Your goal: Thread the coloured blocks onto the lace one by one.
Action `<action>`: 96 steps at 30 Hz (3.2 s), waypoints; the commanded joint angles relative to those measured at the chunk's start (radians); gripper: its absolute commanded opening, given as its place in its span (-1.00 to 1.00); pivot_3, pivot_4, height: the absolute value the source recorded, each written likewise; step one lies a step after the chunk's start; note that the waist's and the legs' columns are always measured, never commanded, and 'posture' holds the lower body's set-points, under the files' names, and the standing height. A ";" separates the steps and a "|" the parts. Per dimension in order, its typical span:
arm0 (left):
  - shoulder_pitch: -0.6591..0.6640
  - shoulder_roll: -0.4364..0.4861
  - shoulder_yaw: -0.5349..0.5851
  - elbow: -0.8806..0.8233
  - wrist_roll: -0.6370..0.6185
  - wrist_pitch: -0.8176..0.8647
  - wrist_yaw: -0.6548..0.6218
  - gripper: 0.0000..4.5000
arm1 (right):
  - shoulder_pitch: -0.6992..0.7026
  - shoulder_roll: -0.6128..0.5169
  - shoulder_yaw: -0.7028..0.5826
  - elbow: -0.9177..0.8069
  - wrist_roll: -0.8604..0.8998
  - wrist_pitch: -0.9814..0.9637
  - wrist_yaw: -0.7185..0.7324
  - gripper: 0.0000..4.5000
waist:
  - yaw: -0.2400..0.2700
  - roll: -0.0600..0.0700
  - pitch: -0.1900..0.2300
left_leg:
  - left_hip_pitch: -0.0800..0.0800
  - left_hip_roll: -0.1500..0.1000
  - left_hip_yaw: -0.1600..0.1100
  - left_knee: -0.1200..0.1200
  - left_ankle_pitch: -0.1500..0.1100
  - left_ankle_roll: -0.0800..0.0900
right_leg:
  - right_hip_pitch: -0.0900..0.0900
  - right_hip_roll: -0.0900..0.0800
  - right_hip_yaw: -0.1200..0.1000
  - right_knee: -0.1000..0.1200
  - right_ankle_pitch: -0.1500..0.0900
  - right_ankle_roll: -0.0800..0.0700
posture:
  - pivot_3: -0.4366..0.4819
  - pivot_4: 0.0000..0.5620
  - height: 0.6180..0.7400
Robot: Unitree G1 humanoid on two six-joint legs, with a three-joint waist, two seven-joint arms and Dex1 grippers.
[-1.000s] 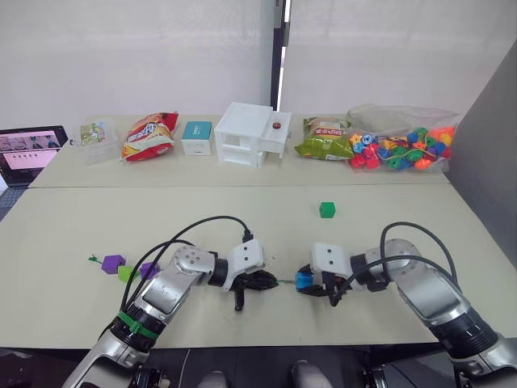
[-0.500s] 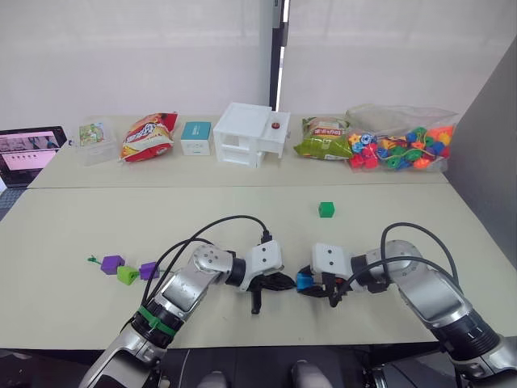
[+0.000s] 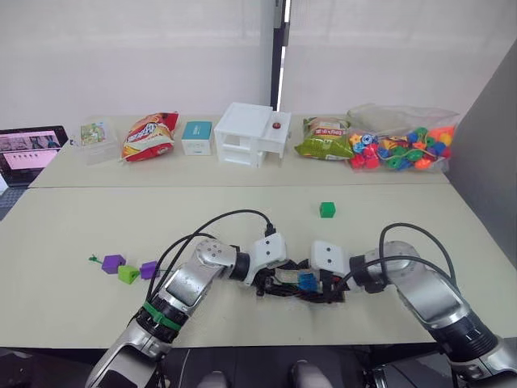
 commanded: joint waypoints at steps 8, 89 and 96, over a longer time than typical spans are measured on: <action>-0.046 -0.074 -0.071 0.058 0.069 -0.061 0.048 0.98 | 0.129 -0.130 -0.158 -0.051 0.042 -0.023 -0.022 1.00 | 0.020 0.000 0.000 | 0.000 0.000 0.001 0.000 0.000 0.000 | 0.001 0.000 0.000 -0.002 0.000 0.000 | -0.05 -0.47 1.00; 0.140 0.624 0.429 0.100 -0.208 -0.146 -0.273 0.64 | 0.028 -0.103 -0.084 0.035 0.014 -0.163 0.038 -1.00 | -0.004 0.000 0.000 | 0.002 0.002 0.002 -0.001 0.000 0.000 | -0.001 0.001 0.000 0.004 0.000 0.000 | -0.05 -0.47 1.00; 0.098 0.424 0.330 -0.113 -0.245 0.002 -0.149 0.64 | -0.064 -0.013 -0.003 0.038 -0.024 -0.092 0.007 -1.00 | -0.008 0.000 0.000 | 0.002 0.002 0.002 -0.001 0.000 0.000 | -0.001 0.001 0.000 0.004 0.000 -0.001 | -0.05 -0.47 1.00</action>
